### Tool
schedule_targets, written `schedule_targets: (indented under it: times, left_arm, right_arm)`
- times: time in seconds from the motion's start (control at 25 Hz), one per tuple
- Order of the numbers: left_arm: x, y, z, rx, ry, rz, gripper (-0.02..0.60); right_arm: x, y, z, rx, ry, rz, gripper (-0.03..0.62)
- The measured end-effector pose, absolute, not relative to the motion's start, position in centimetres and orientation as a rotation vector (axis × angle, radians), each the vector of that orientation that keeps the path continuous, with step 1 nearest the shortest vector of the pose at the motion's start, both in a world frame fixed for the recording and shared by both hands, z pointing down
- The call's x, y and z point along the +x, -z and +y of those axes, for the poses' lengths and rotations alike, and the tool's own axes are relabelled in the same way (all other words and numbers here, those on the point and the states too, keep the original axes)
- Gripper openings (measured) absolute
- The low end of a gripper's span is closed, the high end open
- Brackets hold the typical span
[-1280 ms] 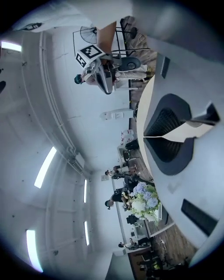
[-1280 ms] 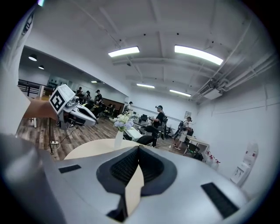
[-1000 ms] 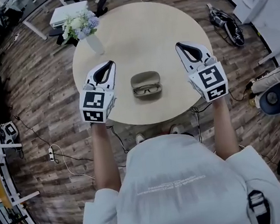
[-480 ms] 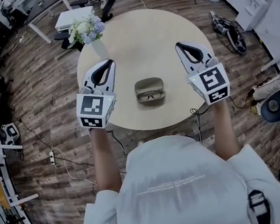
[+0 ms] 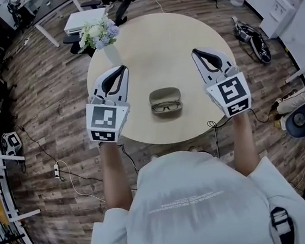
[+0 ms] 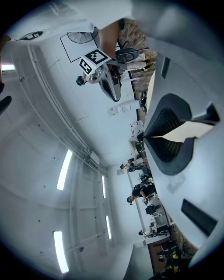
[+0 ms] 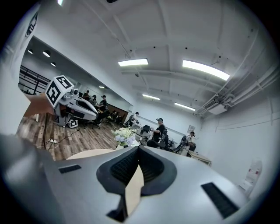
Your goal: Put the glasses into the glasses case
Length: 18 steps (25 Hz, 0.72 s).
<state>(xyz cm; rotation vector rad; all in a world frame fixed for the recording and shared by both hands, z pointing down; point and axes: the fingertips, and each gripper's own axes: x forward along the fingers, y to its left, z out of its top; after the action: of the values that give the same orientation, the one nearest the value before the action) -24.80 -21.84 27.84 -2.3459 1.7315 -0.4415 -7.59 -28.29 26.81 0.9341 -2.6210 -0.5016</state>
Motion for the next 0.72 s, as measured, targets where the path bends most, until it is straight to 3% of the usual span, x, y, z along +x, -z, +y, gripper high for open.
schedule_targets:
  times: [0.72]
  left_arm:
    - [-24.9, -29.0, -22.3, -2.338, 0.492, 1.752, 0.02]
  right_arm:
    - [-7.8, -28.3, -28.9, 0.89, 0.493, -2.628, 0.0]
